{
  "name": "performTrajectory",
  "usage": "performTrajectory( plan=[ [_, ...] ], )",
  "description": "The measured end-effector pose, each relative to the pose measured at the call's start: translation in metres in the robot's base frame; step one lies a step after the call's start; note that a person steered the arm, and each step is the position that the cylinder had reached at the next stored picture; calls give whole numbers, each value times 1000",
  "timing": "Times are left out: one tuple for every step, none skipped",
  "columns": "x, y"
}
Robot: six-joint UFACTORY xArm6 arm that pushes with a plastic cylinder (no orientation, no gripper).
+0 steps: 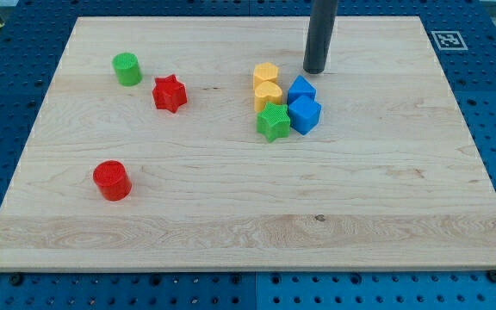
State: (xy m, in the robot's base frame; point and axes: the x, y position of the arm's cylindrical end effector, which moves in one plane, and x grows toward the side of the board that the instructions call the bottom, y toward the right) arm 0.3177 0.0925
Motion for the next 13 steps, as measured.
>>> performTrajectory(
  plan=[
    [-26, -13],
    [-52, -39],
    [-73, -85],
    [-80, -131],
    [-80, -150],
    [-80, -166],
    [-80, -195],
    [-80, -205],
    [-80, -210],
    [-80, -226],
    [-82, -230],
    [-82, -230],
    [-82, -235]
  ],
)
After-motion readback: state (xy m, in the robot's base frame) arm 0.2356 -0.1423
